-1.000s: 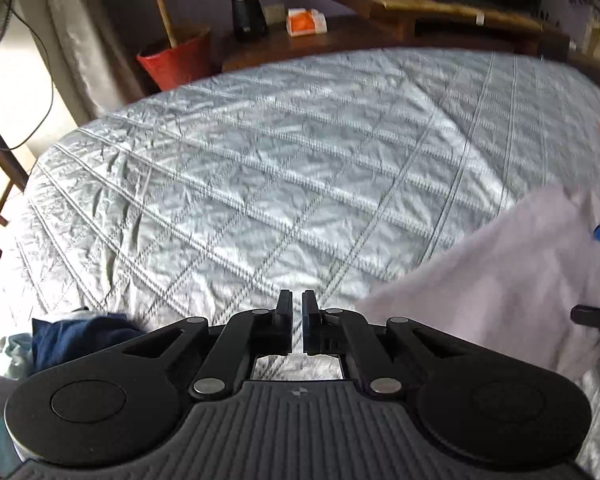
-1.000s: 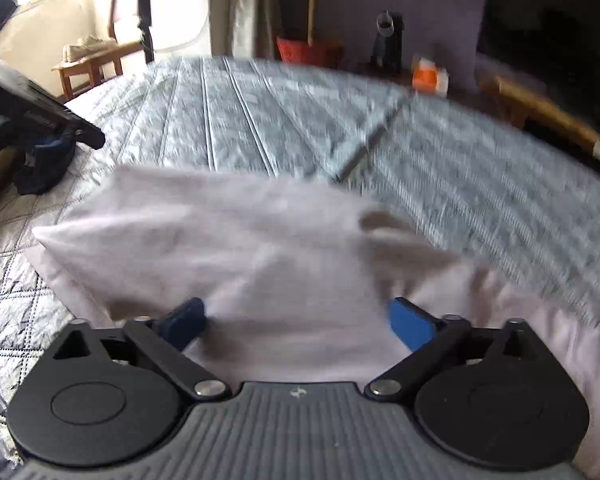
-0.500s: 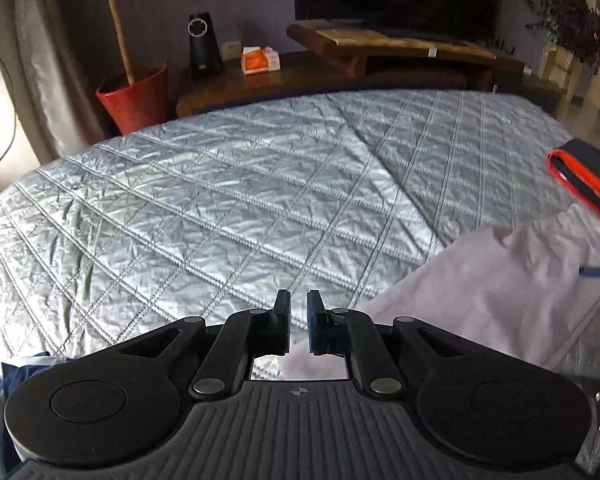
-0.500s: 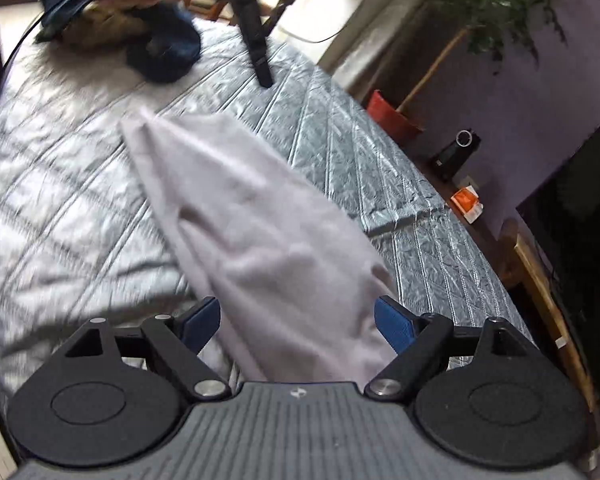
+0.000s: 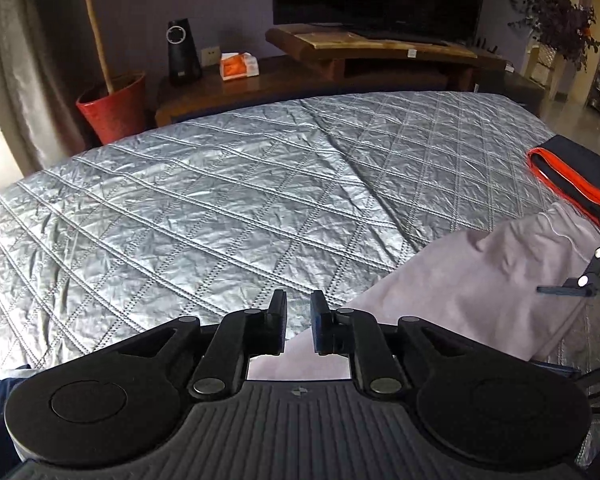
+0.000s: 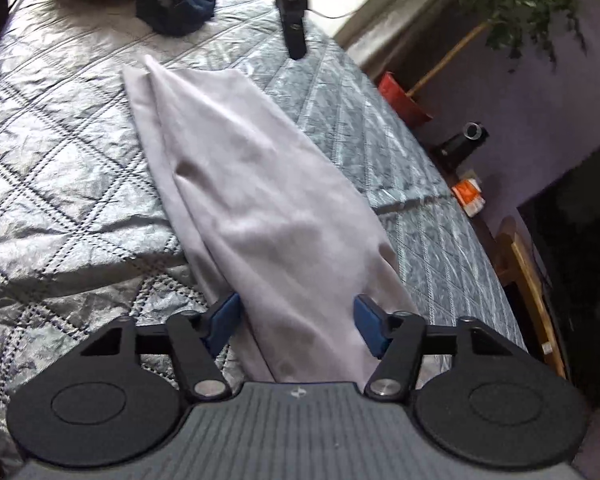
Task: Fold clothes
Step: 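Lift the grey garment edge with the right tool and fold it over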
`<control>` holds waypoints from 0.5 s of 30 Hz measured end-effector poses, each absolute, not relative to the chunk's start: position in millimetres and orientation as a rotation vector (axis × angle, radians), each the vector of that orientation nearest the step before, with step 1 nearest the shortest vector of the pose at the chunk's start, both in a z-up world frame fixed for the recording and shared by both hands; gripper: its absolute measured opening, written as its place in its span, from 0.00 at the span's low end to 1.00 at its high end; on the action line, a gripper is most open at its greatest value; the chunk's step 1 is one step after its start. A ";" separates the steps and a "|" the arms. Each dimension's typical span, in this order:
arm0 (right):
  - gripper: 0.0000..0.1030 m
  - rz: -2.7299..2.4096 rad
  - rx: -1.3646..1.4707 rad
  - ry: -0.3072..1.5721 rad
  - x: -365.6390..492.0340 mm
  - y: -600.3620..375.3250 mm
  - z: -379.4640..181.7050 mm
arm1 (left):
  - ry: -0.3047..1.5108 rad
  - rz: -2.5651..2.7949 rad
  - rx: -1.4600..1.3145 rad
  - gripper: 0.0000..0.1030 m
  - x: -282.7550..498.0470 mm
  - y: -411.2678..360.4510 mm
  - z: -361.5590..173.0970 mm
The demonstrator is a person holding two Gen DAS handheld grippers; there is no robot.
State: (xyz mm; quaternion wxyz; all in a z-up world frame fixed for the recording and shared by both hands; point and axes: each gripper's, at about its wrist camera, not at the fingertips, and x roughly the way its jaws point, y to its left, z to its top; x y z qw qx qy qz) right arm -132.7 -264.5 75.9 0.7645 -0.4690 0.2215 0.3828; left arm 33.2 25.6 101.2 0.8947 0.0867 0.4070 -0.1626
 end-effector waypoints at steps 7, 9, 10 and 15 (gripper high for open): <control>0.02 0.902 -0.969 0.513 -134.5 -264.6 90.0 | 0.847 -0.350 0.215 0.26 32.4 15.9 96.4; 0.02 0.910 -0.943 0.503 -137.9 -267.4 98.5 | 0.848 -0.344 0.216 0.26 33.0 16.0 95.9; 0.02 0.915 -0.937 0.499 -140.1 -268.9 102.4 | 0.848 -0.341 0.217 0.27 33.1 16.2 95.8; 0.02 0.970 -0.969 0.510 -150.8 -267.2 105.5 | 0.845 -0.325 0.222 0.33 34.0 17.1 96.2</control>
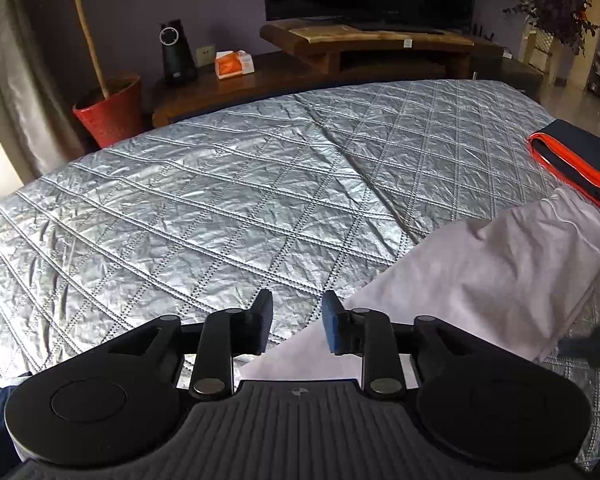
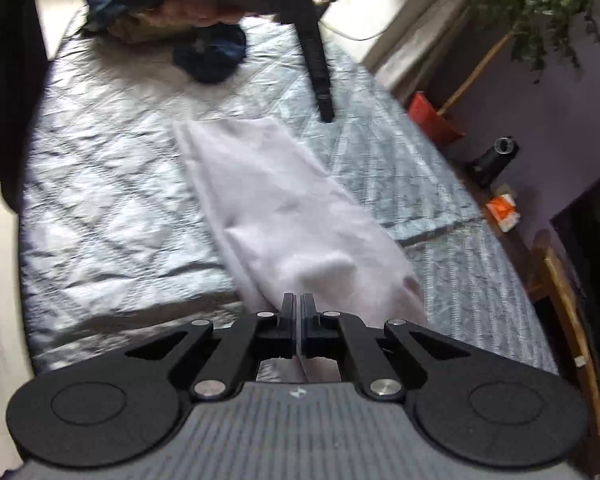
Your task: Fold clothes
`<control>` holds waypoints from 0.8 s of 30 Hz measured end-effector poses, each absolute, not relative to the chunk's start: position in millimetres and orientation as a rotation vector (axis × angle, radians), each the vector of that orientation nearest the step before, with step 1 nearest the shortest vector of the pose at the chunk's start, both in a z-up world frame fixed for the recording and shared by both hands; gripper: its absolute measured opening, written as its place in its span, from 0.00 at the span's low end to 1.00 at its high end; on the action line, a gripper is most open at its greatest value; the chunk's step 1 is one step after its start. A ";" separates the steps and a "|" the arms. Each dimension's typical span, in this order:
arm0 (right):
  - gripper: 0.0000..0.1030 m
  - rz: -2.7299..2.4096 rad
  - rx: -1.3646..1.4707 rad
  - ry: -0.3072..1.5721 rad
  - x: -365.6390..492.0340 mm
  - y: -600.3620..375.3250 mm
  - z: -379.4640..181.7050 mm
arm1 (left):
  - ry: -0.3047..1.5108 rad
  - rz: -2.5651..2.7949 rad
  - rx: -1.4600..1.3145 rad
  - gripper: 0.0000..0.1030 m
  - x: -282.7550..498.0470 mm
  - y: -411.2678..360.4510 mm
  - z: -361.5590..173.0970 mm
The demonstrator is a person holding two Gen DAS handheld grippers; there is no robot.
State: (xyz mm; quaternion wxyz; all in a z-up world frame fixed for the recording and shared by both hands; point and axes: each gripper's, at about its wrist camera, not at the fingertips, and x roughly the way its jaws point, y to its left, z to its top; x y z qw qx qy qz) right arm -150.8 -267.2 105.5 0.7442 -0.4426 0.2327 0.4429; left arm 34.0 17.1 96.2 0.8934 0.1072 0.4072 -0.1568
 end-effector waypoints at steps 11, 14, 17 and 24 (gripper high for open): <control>0.26 0.929 -1.074 0.447 -146.9 -258.6 82.7 | 0.835 -0.301 0.205 0.37 37.2 23.8 99.0; 0.28 0.914 -1.105 0.440 -145.8 -253.2 74.4 | 0.837 -0.309 0.209 0.37 36.6 22.7 98.7; 0.28 0.902 -1.089 0.438 -143.2 -250.3 74.3 | 0.836 -0.313 0.208 0.38 36.5 22.9 98.9; 0.12 0.908 -1.078 0.444 -143.5 -250.1 75.7 | 0.837 -0.320 0.212 0.41 36.5 20.8 98.1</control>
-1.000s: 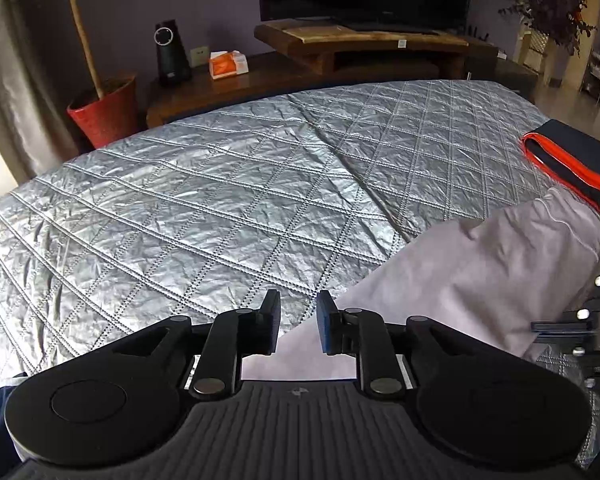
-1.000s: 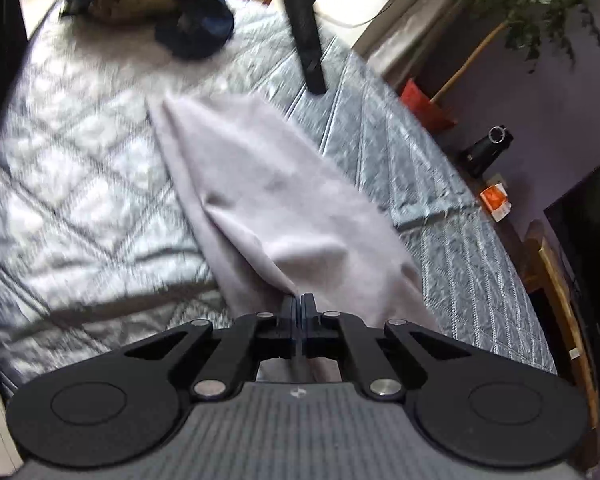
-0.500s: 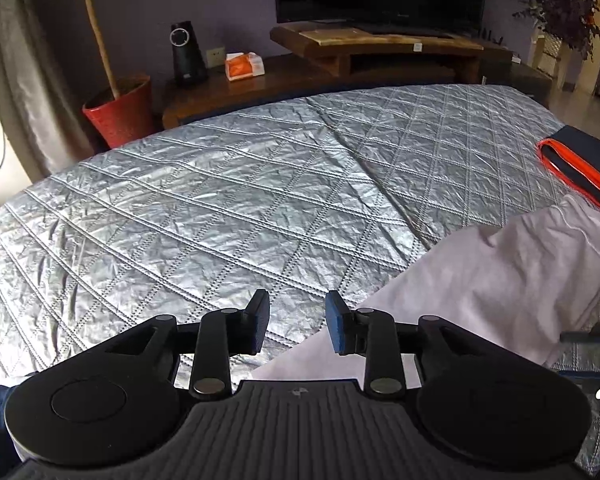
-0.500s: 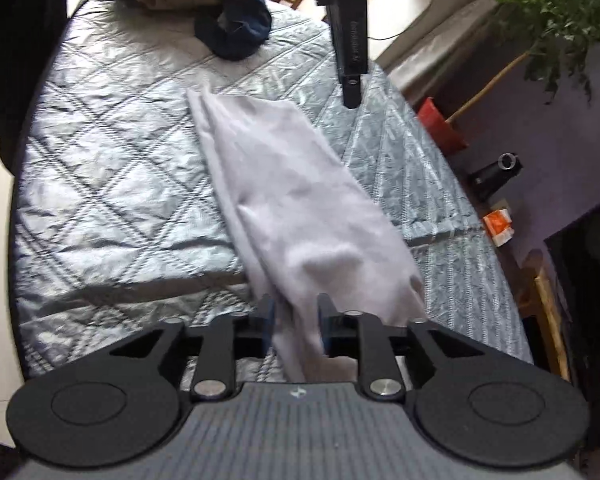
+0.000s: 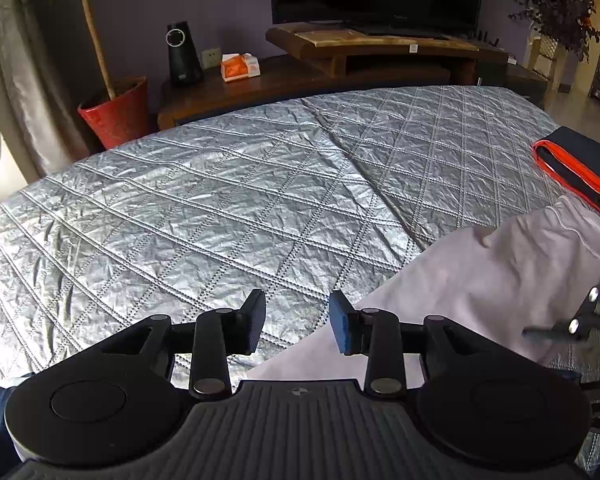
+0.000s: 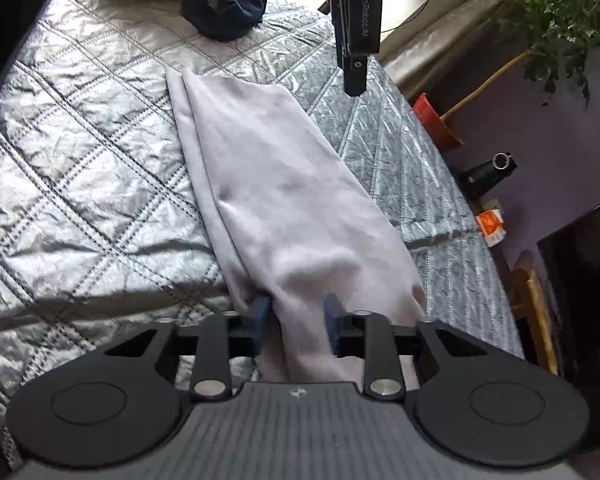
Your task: Fold clothes
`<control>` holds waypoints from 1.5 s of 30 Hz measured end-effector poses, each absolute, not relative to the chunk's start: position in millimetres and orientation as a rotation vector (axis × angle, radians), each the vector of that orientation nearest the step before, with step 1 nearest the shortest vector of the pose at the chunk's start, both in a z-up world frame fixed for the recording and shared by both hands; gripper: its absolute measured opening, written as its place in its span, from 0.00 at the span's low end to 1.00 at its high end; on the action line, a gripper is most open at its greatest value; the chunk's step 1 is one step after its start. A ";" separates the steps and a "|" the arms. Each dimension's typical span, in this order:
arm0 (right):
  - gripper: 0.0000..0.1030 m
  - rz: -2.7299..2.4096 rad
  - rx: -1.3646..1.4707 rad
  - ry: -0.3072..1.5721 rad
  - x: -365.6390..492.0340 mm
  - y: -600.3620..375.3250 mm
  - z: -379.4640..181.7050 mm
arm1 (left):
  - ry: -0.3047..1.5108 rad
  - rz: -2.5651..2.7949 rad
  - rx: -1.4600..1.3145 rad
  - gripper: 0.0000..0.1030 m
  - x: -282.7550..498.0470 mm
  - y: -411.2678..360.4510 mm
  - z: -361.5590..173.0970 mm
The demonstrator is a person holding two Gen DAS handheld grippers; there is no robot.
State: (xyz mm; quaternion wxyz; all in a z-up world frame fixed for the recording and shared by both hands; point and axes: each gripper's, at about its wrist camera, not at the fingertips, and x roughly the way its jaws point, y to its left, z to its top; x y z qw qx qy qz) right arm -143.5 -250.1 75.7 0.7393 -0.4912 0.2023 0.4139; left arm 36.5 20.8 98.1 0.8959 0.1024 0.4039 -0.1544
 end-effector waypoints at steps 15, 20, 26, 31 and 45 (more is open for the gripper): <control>0.01 0.967 -0.924 0.438 -158.4 -269.0 117.3 | 0.835 -0.318 0.248 0.48 34.7 16.8 96.0; 0.10 1.008 -0.997 0.527 -163.3 -259.3 87.8 | 0.831 -0.312 0.265 0.57 34.5 16.2 94.6; 0.39 1.117 -0.771 0.521 -169.7 -249.0 116.6 | 0.818 -0.247 0.226 0.62 39.3 33.4 99.6; 0.35 1.138 -0.787 0.484 -169.9 -200.6 106.1 | 0.809 -0.201 0.163 0.66 45.3 50.5 106.5; 0.03 1.139 -0.671 0.581 -169.0 -140.9 76.3 | 0.794 -0.199 0.162 0.66 45.3 55.6 110.8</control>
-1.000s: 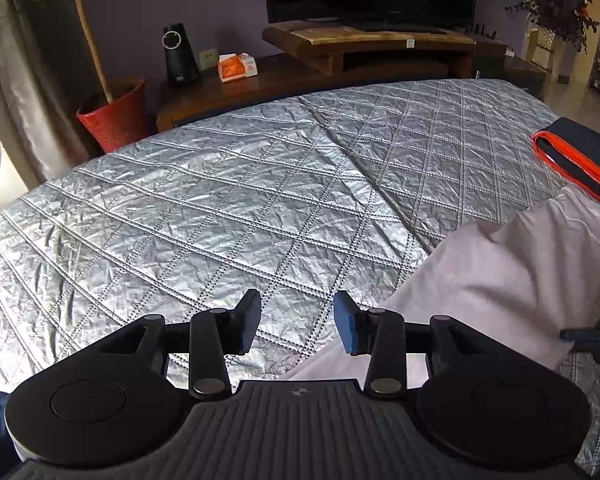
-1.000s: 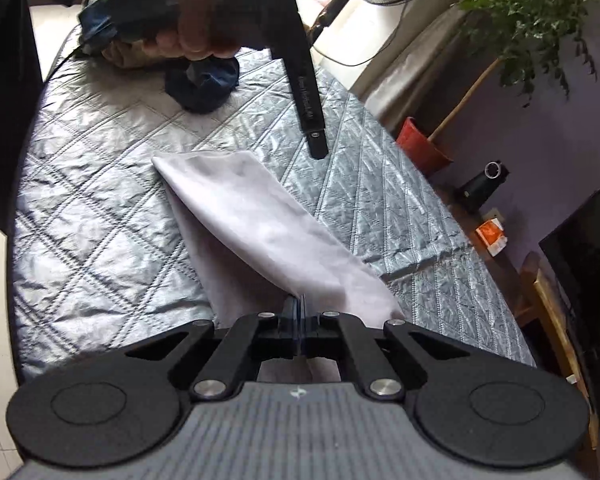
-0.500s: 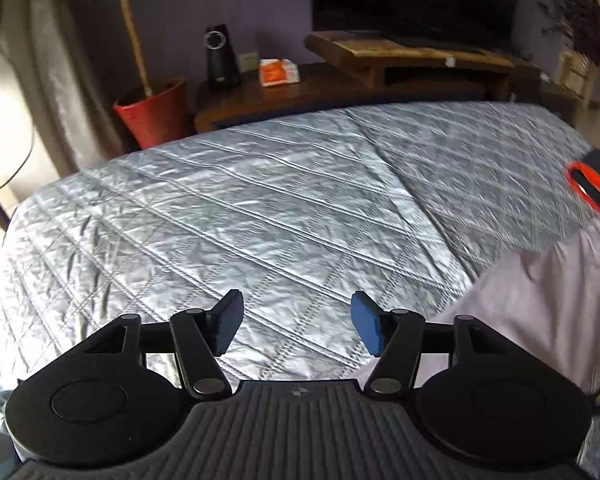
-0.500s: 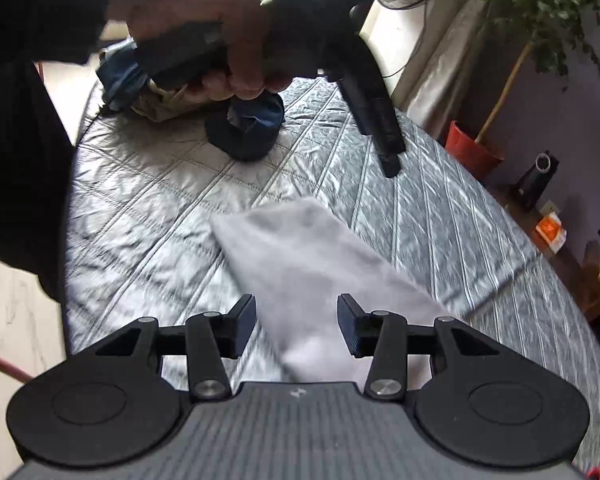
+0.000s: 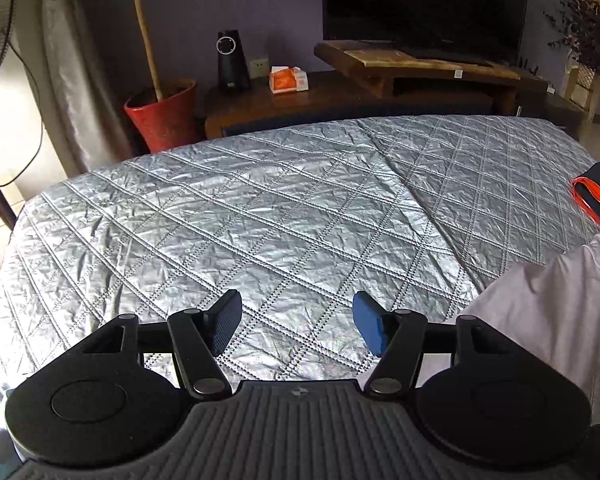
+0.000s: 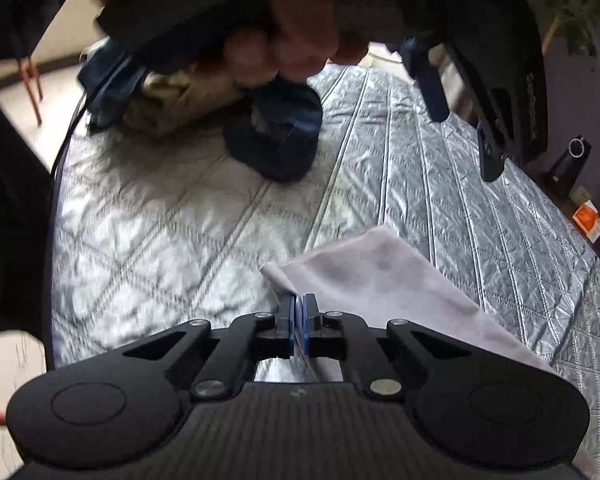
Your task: Fold clothes
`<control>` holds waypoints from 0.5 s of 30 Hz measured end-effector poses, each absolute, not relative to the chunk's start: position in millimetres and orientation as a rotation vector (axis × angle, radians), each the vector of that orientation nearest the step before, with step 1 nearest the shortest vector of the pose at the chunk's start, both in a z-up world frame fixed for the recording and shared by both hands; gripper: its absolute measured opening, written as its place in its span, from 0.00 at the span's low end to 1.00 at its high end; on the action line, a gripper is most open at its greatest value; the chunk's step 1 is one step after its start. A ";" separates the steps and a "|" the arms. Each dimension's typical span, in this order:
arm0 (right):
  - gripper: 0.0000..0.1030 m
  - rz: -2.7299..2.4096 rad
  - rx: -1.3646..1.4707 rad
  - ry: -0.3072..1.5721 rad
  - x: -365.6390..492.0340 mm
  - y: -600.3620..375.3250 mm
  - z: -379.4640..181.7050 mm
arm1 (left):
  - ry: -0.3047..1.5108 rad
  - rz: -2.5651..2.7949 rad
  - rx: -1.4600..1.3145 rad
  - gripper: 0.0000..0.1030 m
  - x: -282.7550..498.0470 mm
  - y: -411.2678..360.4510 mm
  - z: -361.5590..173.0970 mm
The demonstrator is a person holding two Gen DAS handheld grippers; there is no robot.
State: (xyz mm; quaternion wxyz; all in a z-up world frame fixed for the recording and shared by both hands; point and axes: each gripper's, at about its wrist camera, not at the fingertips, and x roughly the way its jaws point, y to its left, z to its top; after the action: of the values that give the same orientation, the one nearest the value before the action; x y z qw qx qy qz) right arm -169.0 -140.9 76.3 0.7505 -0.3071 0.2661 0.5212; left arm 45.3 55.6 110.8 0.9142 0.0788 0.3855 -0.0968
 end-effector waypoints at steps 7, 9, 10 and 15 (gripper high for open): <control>0.10 1.217 -0.682 0.595 -187.2 -125.9 74.1 | 0.807 -0.235 0.192 0.66 41.0 41.8 104.8; 0.19 1.207 -0.644 0.594 -185.5 -139.3 85.9 | 0.811 -0.257 0.207 0.66 38.8 34.3 102.1; 0.26 1.194 -0.630 0.599 -180.8 -146.4 91.3 | 0.812 -0.266 0.210 0.67 38.2 30.9 101.3; 0.39 0.982 -0.588 0.644 -144.5 -210.0 104.7 | 0.833 -0.318 0.182 0.69 34.2 14.4 95.3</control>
State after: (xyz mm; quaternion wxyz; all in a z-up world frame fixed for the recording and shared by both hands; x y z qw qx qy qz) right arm -144.5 -210.0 104.7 0.7919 -0.2733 0.2994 0.4566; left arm 34.2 14.4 95.3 0.8983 0.0879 0.4022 -0.1534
